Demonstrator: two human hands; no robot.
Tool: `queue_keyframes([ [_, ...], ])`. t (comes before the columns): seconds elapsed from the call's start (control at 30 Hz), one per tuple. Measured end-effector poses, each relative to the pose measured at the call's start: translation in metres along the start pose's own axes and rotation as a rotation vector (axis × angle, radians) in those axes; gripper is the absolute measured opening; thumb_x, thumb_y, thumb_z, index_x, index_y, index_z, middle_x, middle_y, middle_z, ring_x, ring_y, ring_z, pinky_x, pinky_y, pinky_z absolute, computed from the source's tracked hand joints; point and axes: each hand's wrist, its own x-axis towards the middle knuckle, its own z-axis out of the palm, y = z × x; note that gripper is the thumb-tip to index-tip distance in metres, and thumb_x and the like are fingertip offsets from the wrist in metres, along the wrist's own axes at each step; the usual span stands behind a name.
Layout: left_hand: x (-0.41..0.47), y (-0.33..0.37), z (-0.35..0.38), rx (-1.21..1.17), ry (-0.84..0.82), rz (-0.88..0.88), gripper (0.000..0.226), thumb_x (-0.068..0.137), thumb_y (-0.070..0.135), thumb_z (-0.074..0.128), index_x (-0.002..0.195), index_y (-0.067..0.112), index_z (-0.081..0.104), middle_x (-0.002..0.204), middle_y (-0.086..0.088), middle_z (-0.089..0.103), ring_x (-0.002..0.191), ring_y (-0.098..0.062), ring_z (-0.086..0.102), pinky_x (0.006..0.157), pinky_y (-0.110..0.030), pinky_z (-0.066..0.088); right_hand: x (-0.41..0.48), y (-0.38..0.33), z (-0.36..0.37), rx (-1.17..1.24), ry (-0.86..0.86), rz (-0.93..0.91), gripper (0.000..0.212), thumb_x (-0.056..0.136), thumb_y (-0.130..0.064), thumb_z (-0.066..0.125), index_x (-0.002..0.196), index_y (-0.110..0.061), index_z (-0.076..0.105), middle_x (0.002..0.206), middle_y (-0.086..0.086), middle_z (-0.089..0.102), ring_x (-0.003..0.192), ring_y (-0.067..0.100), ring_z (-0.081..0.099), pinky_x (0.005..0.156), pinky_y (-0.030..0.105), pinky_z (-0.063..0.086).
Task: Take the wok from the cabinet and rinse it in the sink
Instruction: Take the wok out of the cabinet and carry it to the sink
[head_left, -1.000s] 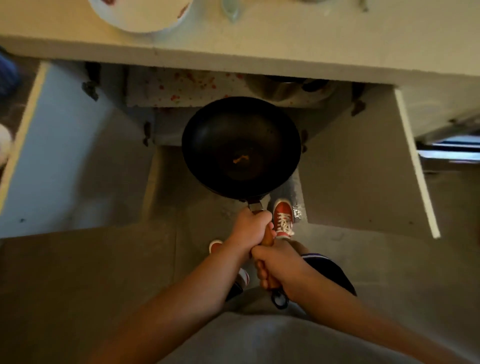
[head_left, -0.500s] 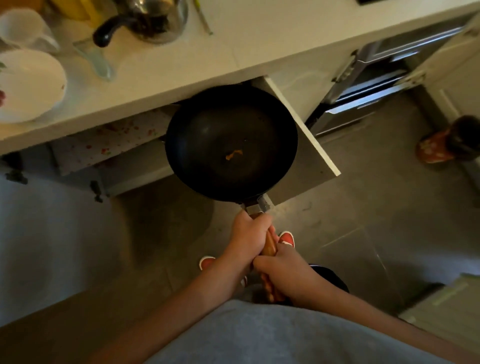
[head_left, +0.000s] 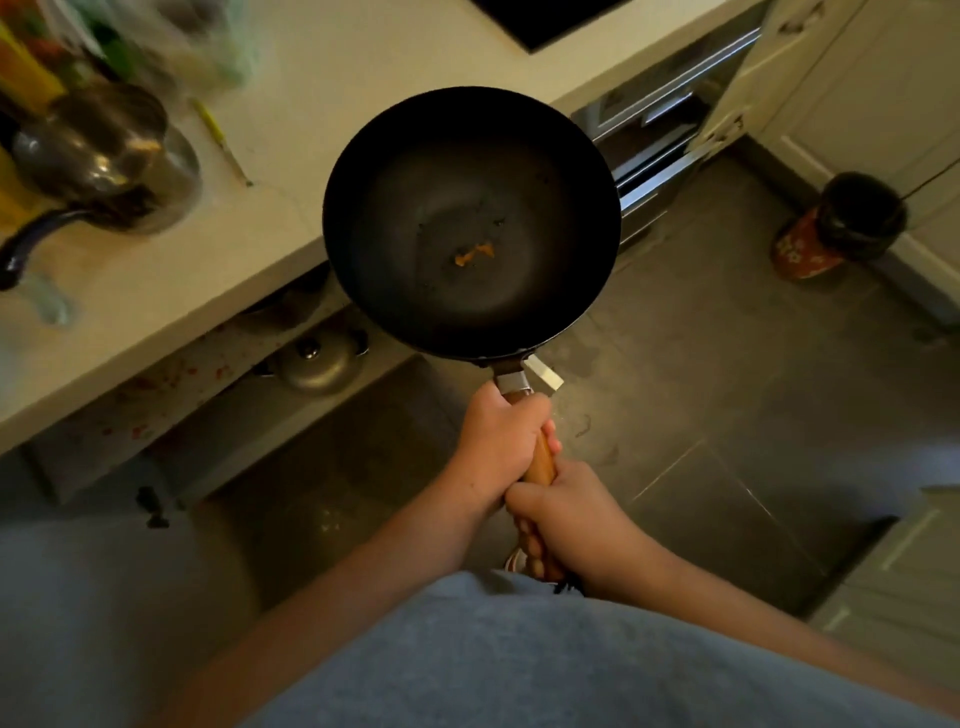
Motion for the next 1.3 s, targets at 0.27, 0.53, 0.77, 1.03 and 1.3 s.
queue_keyframes([
  [0.27,0.055,0.045,0.100,0.016,-0.025,-0.032,0.004,0.081,0.002,0.056,0.079,0.004,0.057,0.053,-0.005,0.056,0.042,-0.015,0.056,0.044,-0.026,0.050,0.022,-0.025,-0.106,0.119,0.047,-0.049,0.018,0.080,0.002,0.055,0.063,-0.007,0.054,0.040,0.001,0.050,0.031,0.013,0.047,0.036,0.022,0.042],
  [0.53,0.100,0.081,0.196,0.189,-0.159,-0.017,0.009,0.085,0.004,0.056,0.077,0.005,0.060,0.056,-0.005,0.059,0.045,-0.013,0.059,0.046,-0.024,0.052,0.034,-0.041,-0.199,0.274,0.136,-0.093,0.026,0.079,0.003,0.055,0.057,-0.010,0.053,0.039,0.000,0.050,0.030,0.012,0.046,0.034,0.018,0.039],
  [0.77,0.163,0.110,0.276,0.257,-0.279,-0.043,0.018,0.083,0.002,0.055,0.068,0.011,0.057,0.054,-0.004,0.058,0.045,-0.016,0.058,0.048,-0.026,0.050,0.054,-0.070,-0.273,0.406,0.279,-0.119,0.025,0.081,0.004,0.052,0.058,-0.008,0.053,0.040,0.000,0.048,0.030,0.010,0.045,0.033,0.019,0.039],
  [1.03,0.254,0.170,0.370,0.318,-0.390,-0.037,0.016,0.083,-0.001,0.052,0.069,0.007,0.055,0.053,-0.005,0.055,0.038,-0.013,0.055,0.041,-0.022,0.047,0.101,-0.134,-0.371,0.510,0.435,-0.109,0.021,0.082,0.003,0.053,0.064,-0.006,0.053,0.040,0.002,0.046,0.029,0.012,0.043,0.033,0.018,0.037],
  [1.3,0.320,0.231,0.447,0.388,-0.445,-0.063,0.007,0.088,0.002,0.054,0.084,0.005,0.058,0.058,-0.006,0.056,0.037,-0.009,0.055,0.039,-0.021,0.049,0.129,-0.189,-0.461,0.571,0.442,-0.147,0.015,0.083,-0.002,0.058,0.070,-0.010,0.058,0.048,0.001,0.052,0.039,0.013,0.048,0.039,0.024,0.043],
])
